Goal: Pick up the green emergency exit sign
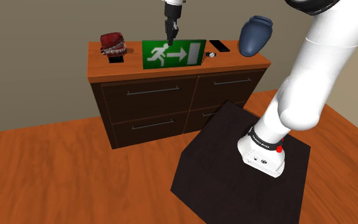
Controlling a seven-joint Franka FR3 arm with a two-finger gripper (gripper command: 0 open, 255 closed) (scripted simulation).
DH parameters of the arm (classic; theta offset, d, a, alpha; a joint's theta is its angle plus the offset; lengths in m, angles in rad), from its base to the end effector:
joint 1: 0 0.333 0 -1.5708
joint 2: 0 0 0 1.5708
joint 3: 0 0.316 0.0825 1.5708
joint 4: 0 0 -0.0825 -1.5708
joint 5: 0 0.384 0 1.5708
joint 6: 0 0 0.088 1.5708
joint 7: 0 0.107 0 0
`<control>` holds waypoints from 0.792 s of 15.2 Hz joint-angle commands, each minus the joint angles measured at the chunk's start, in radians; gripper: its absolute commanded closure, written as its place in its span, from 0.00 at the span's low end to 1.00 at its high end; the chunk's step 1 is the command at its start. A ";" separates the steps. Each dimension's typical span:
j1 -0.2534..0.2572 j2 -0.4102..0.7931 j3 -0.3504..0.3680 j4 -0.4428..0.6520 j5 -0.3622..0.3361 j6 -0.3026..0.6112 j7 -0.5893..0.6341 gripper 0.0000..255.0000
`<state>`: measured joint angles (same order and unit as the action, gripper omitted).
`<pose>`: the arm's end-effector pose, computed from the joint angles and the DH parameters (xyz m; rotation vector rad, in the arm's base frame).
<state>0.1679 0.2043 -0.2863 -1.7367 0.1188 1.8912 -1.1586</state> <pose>0.6124 -0.0533 0.4572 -2.6937 -1.4802 0.0002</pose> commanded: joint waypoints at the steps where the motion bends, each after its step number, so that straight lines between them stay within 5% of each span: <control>1: 0.000 0.000 0.000 0.000 0.000 0.000 0.000 1.00; 12: -0.001 -0.017 -0.003 0.110 -0.008 -0.127 0.011 1.00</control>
<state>0.1665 0.1879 -0.2888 -1.6437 0.1110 1.7815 -1.1494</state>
